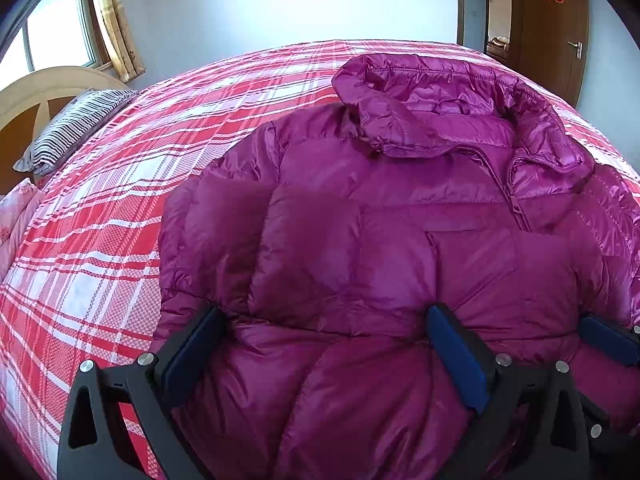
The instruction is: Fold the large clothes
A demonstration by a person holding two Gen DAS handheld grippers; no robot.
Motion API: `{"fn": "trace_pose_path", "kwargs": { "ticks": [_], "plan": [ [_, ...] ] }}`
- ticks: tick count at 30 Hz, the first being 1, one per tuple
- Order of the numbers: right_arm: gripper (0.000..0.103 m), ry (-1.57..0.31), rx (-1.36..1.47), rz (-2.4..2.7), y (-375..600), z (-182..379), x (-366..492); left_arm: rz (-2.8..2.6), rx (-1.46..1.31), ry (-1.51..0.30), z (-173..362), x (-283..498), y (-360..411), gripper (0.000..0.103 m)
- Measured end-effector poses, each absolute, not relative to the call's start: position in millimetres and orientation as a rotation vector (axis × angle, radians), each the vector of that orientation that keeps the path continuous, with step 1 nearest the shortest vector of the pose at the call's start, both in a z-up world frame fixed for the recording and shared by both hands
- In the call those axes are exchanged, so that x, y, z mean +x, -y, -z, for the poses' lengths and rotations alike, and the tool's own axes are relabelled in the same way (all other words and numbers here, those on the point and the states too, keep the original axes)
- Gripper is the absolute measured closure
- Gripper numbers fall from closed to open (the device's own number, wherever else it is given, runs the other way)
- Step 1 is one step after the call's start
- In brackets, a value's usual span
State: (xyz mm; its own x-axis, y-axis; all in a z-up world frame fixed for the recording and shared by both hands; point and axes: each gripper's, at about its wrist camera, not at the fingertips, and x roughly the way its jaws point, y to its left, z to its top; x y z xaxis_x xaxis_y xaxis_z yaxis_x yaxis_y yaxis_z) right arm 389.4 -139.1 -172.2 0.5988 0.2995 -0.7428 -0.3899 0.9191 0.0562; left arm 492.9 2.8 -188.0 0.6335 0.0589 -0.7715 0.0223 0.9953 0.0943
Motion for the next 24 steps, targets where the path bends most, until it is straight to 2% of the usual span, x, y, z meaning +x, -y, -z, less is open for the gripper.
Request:
{"fn": "trace_pose_path", "kwargs": {
  "ticks": [24],
  "plan": [
    [0.051,-0.863,-0.165,-0.426,137.5,169.7,391.7,-0.003,0.058,-0.880,189.6,490.9,-10.6,0.001]
  ]
}}
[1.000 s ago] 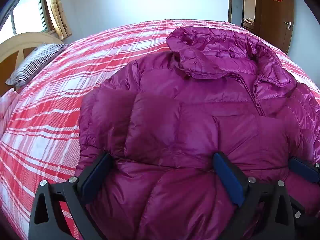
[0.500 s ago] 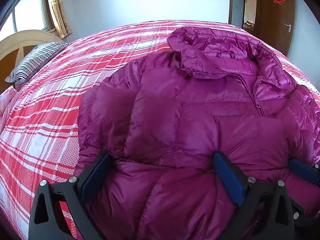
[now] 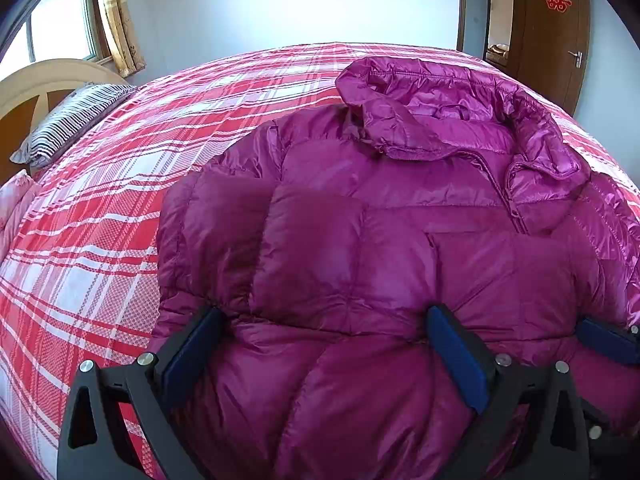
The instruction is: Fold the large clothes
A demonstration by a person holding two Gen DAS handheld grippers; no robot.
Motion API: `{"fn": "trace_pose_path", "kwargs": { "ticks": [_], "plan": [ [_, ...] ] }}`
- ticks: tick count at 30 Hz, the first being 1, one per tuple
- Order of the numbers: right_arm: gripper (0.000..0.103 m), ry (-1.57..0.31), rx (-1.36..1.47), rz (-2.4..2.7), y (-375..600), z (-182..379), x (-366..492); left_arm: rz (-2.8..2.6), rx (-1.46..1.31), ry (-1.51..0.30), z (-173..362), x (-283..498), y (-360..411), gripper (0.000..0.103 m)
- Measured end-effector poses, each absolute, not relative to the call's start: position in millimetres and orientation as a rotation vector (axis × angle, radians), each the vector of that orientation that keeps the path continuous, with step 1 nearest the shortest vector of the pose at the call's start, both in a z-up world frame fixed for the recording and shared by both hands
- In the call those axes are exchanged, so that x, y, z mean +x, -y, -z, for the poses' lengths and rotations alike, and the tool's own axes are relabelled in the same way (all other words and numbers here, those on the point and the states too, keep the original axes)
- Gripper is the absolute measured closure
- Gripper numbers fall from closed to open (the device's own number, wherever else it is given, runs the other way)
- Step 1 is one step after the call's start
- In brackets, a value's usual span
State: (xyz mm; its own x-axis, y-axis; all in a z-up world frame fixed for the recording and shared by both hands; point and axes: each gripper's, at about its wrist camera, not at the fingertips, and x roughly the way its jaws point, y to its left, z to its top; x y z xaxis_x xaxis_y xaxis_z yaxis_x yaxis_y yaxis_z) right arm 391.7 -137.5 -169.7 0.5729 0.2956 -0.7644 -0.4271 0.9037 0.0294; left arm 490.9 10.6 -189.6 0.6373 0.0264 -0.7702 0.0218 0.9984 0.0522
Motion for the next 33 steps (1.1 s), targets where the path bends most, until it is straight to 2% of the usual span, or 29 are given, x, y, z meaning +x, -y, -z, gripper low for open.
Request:
{"fn": "trace_pose_path", "kwargs": {
  "ticks": [6,8,10,17,21,25,27,29,30,31,33],
  "plan": [
    [0.048,-0.895,-0.108,-0.580,159.6,136.3,414.2,-0.002,0.056,-0.878,189.3,490.3,-11.2,0.001],
    [0.037,-0.844,-0.163,-0.559,162.5,114.6,431.0,-0.003,0.056,-0.875,189.2,489.9,-10.9,0.001],
    [0.033,-0.818,-0.217,-0.529,161.9,99.4,456.7,-0.001,0.053,-0.875,189.1,489.8,-11.5,0.001],
    [0.033,-0.874,-0.378,-0.466,159.1,79.9,588.4,0.011,0.034,-0.871,188.7,488.7,-15.3,0.001],
    [0.033,-0.999,-0.414,-0.561,152.7,87.7,634.0,0.012,0.031,-0.870,188.8,488.7,-15.2,0.001],
    [0.033,-1.046,-0.502,-0.606,141.4,102.7,646.4,0.011,0.031,-0.869,188.8,488.8,-15.5,0.001],
    [0.041,-1.075,-0.554,-0.597,138.9,114.4,656.7,0.009,0.034,-0.867,188.8,488.6,-15.2,0.001],
    [0.061,-1.103,-0.612,-0.559,137.8,123.1,668.1,0.008,0.035,-0.866,188.8,488.1,-15.1,0.001],
    [0.081,-1.103,-0.629,-0.546,139.5,124.7,669.9,0.008,0.036,-0.866,188.8,488.0,-15.1,0.001],
    [0.088,-1.106,-0.625,-0.555,141.2,123.8,669.4,0.007,0.036,-0.865,188.6,487.5,-14.5,0.001],
    [0.091,-1.068,-0.626,-0.570,142.5,116.4,659.6,0.005,0.037,-0.865,189.0,487.8,-13.9,0.001]
  ]
}}
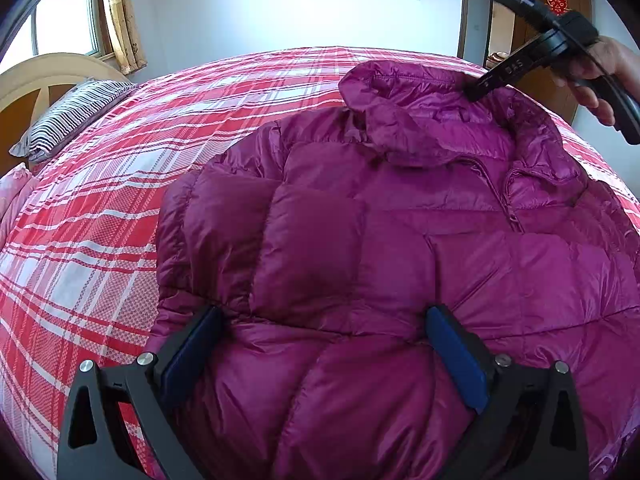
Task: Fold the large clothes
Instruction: 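Grasp the coat side edge with the right gripper and lift it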
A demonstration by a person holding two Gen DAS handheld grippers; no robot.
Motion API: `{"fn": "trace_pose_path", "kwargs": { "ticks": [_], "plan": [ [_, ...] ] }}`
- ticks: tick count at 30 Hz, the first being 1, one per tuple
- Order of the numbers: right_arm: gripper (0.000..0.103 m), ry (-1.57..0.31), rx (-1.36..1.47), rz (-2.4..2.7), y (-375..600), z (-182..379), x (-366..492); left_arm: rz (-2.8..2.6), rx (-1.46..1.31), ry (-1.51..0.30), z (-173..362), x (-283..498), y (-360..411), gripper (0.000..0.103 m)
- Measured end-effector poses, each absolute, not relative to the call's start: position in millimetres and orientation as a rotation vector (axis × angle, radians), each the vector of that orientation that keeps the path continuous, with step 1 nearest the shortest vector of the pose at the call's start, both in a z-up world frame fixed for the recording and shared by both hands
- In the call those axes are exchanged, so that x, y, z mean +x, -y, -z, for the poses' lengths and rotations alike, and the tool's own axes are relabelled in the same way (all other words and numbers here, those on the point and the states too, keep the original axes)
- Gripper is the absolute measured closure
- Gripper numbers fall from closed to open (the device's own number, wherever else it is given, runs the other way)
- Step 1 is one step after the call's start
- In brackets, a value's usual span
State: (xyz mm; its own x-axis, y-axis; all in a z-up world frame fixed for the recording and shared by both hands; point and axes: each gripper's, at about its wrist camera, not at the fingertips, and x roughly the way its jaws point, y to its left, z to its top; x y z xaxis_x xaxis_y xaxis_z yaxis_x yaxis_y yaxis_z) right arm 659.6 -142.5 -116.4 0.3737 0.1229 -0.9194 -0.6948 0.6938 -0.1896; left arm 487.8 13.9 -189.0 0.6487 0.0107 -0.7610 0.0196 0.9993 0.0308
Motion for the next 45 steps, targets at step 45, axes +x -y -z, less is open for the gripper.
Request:
{"fn": "trace_pose_path", "kwargs": {
  "ticks": [45],
  "plan": [
    [0.093,-0.404,-1.033,-0.167,136.3,196.4,525.5,0.114,0.077,-1.083,97.7,664.0,34.4,0.001]
  ]
}}
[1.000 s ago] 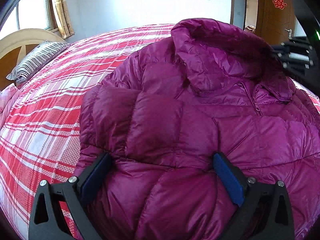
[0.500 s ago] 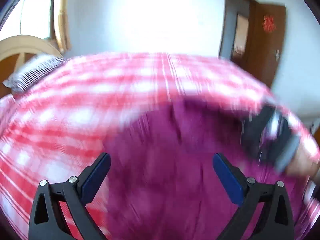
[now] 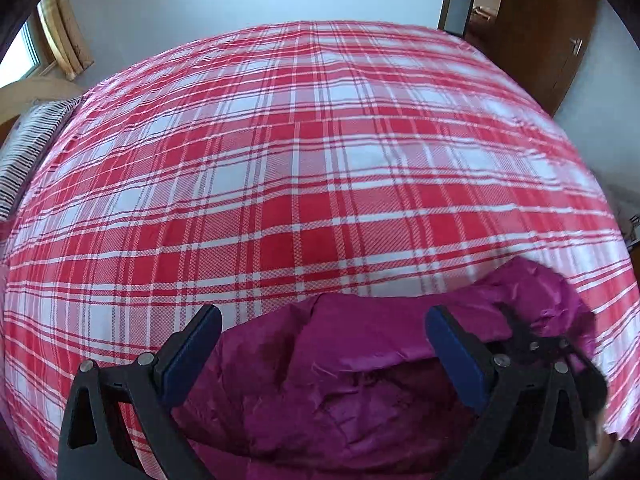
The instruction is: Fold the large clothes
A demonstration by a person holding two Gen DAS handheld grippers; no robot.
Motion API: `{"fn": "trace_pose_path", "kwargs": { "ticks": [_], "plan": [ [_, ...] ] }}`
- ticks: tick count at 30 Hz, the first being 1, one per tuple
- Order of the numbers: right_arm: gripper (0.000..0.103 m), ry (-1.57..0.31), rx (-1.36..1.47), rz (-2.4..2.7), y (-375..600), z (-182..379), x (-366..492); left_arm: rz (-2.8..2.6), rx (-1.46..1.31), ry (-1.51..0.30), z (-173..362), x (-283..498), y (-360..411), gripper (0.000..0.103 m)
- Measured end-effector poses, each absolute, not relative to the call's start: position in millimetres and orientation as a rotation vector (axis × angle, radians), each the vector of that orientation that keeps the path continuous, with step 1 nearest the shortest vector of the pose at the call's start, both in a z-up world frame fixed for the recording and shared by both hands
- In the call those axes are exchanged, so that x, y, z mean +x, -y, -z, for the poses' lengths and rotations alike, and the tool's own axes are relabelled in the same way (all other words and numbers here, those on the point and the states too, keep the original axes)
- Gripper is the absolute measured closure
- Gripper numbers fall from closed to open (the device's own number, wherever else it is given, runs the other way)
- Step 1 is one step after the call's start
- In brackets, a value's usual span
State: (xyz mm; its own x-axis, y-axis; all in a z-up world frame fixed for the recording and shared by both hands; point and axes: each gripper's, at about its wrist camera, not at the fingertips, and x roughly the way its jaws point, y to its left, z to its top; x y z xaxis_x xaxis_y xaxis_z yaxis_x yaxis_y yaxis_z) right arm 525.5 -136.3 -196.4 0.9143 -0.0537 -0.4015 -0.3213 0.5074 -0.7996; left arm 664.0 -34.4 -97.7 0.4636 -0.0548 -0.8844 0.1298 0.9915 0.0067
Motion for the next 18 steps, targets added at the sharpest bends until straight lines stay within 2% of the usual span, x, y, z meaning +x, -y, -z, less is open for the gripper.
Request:
{"fn": "trace_pose_path", "kwargs": {
  "ticks": [3,4,5,10,12,16,18],
  "plan": [
    [0.093,-0.400,-1.027,-0.167,136.6,198.2,523.1,0.128,0.113,-1.108,117.3,664.0,33.8,0.021],
    [0.093,-0.400,-1.025,-0.169,138.8,197.0,524.4,0.134,0.112,-1.123,124.1,662.3,32.7,0.032],
    [0.093,-0.399,-1.023,-0.170,138.8,196.6,524.6,0.133,0.103,-1.136,129.7,658.1,28.7,0.034],
    [0.093,-0.389,-1.025,-0.165,139.5,197.2,524.3,0.105,0.006,-1.170,165.9,640.7,11.7,0.034],
    [0.093,-0.391,-1.026,-0.165,140.1,198.6,523.9,0.115,-0.057,-1.132,172.8,636.5,4.3,0.033],
    [0.092,-0.421,-1.024,-0.200,140.1,196.2,525.0,0.111,-0.087,-1.084,166.2,629.7,3.5,0.033],
    [0.092,-0.429,-1.022,-0.208,141.7,195.5,526.1,0.179,-0.092,-0.988,139.7,613.7,8.3,0.033]
  ]
}}
